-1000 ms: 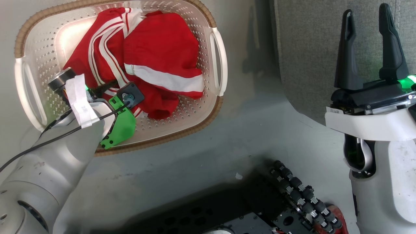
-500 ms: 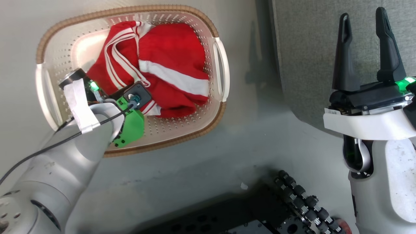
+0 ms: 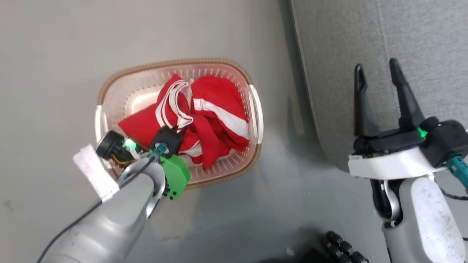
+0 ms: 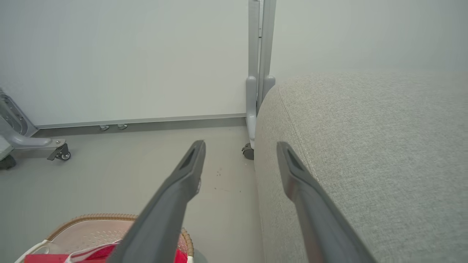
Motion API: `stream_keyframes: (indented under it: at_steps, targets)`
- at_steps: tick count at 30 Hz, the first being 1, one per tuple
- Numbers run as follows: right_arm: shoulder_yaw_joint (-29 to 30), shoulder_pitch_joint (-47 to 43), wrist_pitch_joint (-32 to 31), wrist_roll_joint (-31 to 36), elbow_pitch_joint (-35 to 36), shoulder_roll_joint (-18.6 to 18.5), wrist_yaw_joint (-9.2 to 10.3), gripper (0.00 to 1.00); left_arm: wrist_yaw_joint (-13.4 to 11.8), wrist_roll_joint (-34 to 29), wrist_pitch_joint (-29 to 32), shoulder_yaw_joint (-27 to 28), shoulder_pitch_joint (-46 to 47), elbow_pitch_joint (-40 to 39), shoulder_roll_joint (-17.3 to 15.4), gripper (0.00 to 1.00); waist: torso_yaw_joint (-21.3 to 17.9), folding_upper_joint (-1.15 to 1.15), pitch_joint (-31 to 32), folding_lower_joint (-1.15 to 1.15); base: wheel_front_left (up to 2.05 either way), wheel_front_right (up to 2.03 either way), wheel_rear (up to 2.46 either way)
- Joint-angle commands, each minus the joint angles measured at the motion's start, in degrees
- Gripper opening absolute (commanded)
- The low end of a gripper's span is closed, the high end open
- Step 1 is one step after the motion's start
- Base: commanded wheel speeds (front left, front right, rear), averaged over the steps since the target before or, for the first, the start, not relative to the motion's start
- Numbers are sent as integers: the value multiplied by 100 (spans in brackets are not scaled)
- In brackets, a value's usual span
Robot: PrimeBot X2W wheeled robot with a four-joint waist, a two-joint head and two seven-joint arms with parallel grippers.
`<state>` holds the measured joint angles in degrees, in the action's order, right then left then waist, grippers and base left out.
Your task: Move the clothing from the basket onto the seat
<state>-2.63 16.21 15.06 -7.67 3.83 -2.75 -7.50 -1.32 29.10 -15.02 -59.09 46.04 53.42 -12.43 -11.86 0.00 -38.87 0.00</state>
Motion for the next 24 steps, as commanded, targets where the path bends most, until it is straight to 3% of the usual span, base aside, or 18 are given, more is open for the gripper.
stream_keyframes:
  at_steps: [1, 10, 15, 24]
  targets:
    - [-40, -171, 17, 45, -58, -23, 2, 100, -117, 28, -20, 161, -262, -238, -77, 0, 282, 0, 1136, 0, 0, 0, 0]
    - [-212, -802, 18, 145, -379, -23, 1, 100, -681, -375, -21, 1110, -1625, -1705, -185, 0, 456, 0, 2404, 0, 0, 0, 0]
    - [-279, -1116, 18, 187, -490, -23, 1, 100, -852, -570, -22, 1670, -2191, -2443, -91, 0, 530, 0, 2899, 0, 0, 0, 0]
    - [-505, -1689, 18, 199, -680, -23, 2, 100, -695, -789, -22, 2654, -2968, -3512, 93, 0, 544, 0, 3636, 0, 0, 0, 0]
